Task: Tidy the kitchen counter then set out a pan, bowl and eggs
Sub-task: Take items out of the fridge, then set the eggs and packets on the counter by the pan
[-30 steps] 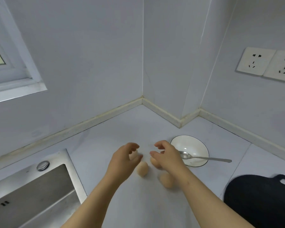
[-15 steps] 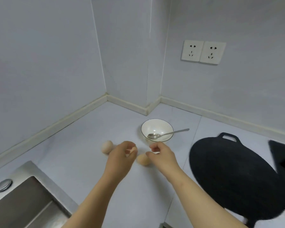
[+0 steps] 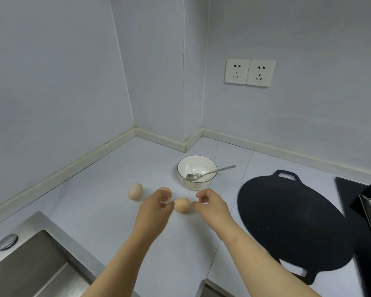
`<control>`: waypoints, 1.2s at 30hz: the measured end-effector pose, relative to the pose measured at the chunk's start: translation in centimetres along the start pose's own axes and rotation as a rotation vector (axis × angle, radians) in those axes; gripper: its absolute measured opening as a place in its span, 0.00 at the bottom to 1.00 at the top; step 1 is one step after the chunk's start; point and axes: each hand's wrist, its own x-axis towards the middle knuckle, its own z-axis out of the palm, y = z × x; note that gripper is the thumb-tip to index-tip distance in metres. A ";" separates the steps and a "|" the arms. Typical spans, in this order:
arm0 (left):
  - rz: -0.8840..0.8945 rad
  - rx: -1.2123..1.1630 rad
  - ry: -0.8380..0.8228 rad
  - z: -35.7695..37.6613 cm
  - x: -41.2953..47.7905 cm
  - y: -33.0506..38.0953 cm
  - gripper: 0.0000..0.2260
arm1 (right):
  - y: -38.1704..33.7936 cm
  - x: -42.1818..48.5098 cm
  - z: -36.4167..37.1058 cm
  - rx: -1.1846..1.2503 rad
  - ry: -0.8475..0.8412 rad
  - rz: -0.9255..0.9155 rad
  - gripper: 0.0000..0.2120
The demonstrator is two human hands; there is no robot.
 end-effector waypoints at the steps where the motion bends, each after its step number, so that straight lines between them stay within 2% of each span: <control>1: -0.002 0.005 -0.003 0.1 0.0 0.0 0.06 | 0.1 0.0 0.0 0.000 -0.001 0.000 0.09; 10: 0.062 0.009 -0.039 1.9 0.1 1.6 0.09 | 0.4 -0.2 -1.3 0.018 0.065 -0.001 0.10; 15: 0.162 -0.035 -0.148 6.3 -1.0 5.7 0.08 | 1.6 -2.5 -5.7 -0.009 0.227 -0.012 0.13; 20: 0.345 -0.038 -0.364 13.6 -5.4 12.4 0.09 | 4.1 -8.2 -14.4 0.030 0.475 -0.021 0.12; 27: 0.556 -0.118 -0.623 24.4 -17.2 21.3 0.07 | 9.9 -21.0 -27.4 0.090 0.819 0.032 0.10; 31: 0.649 -0.151 -0.847 32.3 -29.2 25.9 0.06 | 15.1 -32.8 -35.0 0.109 1.042 0.104 0.09; 36: 0.743 -0.165 -1.040 38.9 -41.2 29.4 0.07 | 20.3 -45.4 -41.1 0.117 1.270 0.237 0.08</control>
